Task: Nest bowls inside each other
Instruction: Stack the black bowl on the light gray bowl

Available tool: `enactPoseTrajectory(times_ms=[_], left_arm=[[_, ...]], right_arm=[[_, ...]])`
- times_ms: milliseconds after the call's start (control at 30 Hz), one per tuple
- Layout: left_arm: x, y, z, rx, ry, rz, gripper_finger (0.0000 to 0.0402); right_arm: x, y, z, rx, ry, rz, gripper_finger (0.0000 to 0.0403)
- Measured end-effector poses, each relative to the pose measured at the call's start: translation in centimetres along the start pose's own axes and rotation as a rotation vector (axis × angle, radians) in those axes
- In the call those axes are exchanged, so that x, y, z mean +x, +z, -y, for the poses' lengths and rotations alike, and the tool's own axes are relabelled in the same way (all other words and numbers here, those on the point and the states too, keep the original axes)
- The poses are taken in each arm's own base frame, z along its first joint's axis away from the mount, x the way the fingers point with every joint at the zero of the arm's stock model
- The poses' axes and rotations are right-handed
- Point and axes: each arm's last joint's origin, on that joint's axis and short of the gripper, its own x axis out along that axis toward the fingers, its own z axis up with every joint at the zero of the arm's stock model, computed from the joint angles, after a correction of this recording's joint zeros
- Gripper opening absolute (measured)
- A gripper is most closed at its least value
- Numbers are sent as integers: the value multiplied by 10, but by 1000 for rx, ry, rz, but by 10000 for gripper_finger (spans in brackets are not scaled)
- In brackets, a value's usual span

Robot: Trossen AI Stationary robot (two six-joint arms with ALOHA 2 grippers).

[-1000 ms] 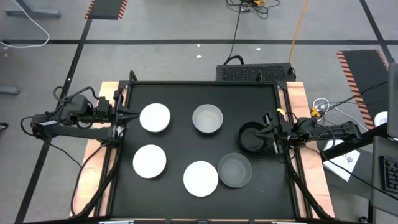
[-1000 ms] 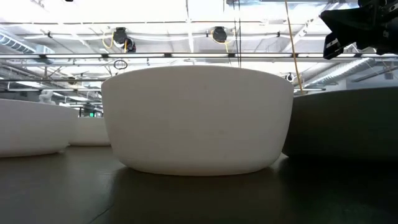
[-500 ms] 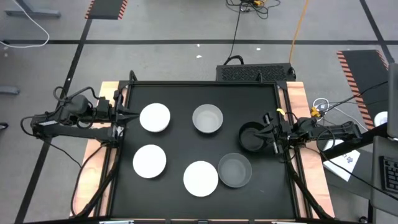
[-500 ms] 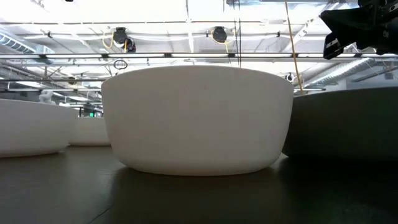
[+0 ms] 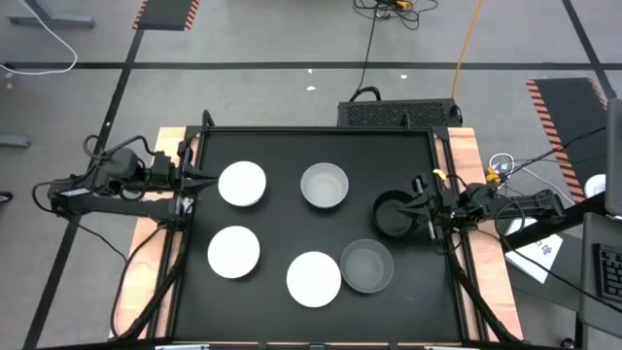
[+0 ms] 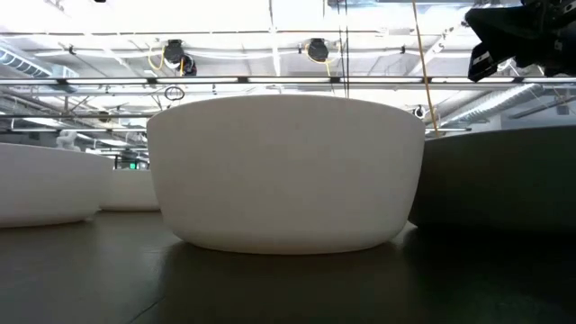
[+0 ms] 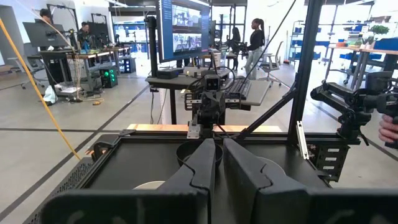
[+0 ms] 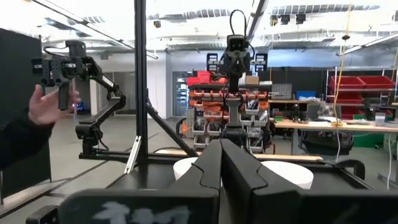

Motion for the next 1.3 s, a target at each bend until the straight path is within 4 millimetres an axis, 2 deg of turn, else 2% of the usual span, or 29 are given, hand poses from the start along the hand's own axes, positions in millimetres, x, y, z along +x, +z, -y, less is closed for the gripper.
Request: enactPoseTrajectory(times_ms=[167,267,400,467,567,667,833,1000,1133,1300], left_arm=[[0,0,0,0,0,0,37],[0,1,0,-6,0,8,37],[0,6,0,-47,-3,61,37],[2,11,0,-106,-8,107,37],[8,18,0,-67,-5,173,37],[16,25,-2,-48,25,190,37],[33,43,-12,-46,132,99,37],[52,61,-24,10,167,-72,37],[63,67,-32,61,208,-112,37],[65,72,-38,91,257,-106,37]], right_arm=[[-1,14,0,60,3,143,0],[1,11,2,62,-13,47,0],[7,49,3,30,-37,-78,0],[12,59,4,31,-50,-169,0],[22,86,5,22,-60,-170,0],[31,103,8,21,-84,-222,0],[47,112,17,19,-150,-286,0],[54,108,29,59,-243,-330,0],[55,101,33,41,-259,-357,0],[56,94,34,-4,-247,-389,0]])
